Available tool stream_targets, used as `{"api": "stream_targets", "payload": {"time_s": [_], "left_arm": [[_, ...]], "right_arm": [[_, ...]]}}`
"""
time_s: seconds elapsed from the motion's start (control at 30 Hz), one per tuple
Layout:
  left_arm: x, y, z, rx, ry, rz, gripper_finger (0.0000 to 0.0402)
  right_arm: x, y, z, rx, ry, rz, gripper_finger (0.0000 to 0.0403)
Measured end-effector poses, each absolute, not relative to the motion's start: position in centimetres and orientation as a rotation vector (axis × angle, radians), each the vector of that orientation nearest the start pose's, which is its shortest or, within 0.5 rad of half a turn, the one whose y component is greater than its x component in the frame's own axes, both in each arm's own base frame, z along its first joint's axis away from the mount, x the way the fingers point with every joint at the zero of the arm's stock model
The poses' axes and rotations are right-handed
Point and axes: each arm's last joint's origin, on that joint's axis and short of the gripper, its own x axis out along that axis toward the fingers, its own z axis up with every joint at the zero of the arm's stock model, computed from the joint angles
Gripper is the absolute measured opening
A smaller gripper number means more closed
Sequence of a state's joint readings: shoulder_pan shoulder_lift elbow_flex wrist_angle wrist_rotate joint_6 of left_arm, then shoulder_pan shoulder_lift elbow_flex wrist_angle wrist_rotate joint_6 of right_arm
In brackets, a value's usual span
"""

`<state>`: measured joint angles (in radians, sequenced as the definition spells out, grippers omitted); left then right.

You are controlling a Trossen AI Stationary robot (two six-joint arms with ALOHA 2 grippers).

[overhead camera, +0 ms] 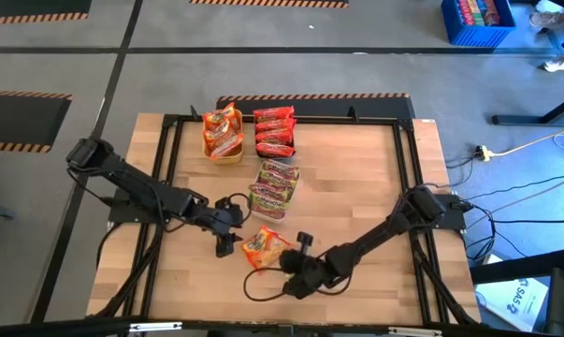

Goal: Sort Maruchan noodles
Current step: Put the orange noodle pack into the yellow bin

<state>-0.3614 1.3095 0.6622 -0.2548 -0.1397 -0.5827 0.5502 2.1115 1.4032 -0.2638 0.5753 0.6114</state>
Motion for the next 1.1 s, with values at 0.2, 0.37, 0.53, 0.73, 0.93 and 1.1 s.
{"api": "stream_targets", "payload": {"time_s": [0.2,0.37,0.53,0.73,0.93,1.1], "left_arm": [[23.8,-8.3,17.5,-0.320,0.881,0.059,0.0193],[24.6,-8.4,16.8,-0.268,0.840,0.118,0.0192],[25.0,-8.6,15.2,-0.263,0.883,0.154,0.0191],[25.4,-9.0,13.6,-0.350,0.927,0.173,0.0191],[24.0,-9.2,13.5,-0.325,1.000,0.159,0.0191],[22.0,-8.4,14.4,-0.427,0.824,0.139,0.0191]], "right_arm": [[37.0,20.8,12.0,0.113,0.695,-0.263,0.0000],[36.2,19.8,10.5,0.037,0.717,-0.296,0.0000],[35.6,19.4,9.8,-0.054,0.746,-0.286,0.0000],[35.5,19.4,9.8,-0.111,0.741,-0.289,0.0000],[35.5,19.4,9.7,-0.066,0.750,-0.275,0.0000],[35.5,19.5,9.7,-0.029,0.752,-0.277,0.0000]]}}
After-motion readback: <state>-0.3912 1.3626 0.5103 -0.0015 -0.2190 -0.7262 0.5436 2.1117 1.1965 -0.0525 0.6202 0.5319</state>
